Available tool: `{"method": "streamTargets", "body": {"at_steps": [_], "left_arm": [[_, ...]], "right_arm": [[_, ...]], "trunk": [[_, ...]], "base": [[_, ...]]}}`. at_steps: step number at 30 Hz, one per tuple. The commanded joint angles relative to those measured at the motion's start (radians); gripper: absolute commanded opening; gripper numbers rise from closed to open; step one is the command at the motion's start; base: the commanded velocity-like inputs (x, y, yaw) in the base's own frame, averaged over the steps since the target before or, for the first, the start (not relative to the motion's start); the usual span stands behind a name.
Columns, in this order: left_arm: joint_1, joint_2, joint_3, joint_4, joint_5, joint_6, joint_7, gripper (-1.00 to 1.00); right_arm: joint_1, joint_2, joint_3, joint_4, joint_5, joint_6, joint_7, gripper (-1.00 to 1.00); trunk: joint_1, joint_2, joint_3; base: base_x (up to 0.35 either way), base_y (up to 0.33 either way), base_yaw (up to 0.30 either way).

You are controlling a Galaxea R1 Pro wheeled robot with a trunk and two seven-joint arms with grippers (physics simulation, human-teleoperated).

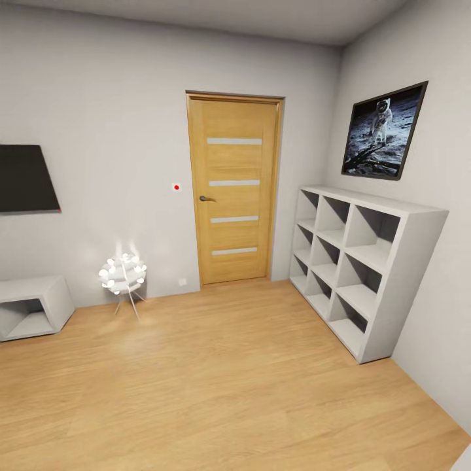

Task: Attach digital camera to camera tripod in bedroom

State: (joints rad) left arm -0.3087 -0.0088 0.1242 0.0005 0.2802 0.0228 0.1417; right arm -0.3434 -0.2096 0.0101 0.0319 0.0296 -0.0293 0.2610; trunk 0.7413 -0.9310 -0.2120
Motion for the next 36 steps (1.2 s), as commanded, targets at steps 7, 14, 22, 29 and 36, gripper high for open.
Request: {"method": "streamTargets", "body": {"at_steps": [7,14,22,29,36], "left_arm": [[0.012,-0.001,0.006,0.0,0.039,-0.001,0.003,-1.0],[0.016,0.0,0.006,0.0,0.043,-0.013,0.004,-1.0],[0.019,0.0,0.006,0.001,0.043,-0.017,0.004,-1.0],[0.024,0.0,0.006,0.0,0.043,-0.02,0.004,-1.0],[0.025,0.001,0.006,-0.001,0.043,-0.021,0.004,-1.0]], "right_arm": [[0.007,0.001,0.001,0.003,0.003,-0.005,-0.002,1.0],[0.013,0.002,0.001,0.003,0.003,-0.001,-0.006,1.0],[0.014,0.002,0.001,0.003,0.003,-0.004,-0.011,1.0],[0.014,0.005,0.001,0.003,0.003,-0.003,-0.034,1.0],[0.014,0.006,0.001,0.003,0.003,-0.004,-0.045,1.0]], "trunk": [[0.0,-0.001,-0.001],[0.0,-0.001,-0.001],[-0.011,0.02,0.008],[-0.011,0.02,0.008],[-0.031,0.055,0.024]], "base": [[0.0,0.0,0.0],[0.0,0.0,0.0],[0.0,0.0,0.0],[0.0,0.0,0.0],[0.0,0.0,0.0]]}}
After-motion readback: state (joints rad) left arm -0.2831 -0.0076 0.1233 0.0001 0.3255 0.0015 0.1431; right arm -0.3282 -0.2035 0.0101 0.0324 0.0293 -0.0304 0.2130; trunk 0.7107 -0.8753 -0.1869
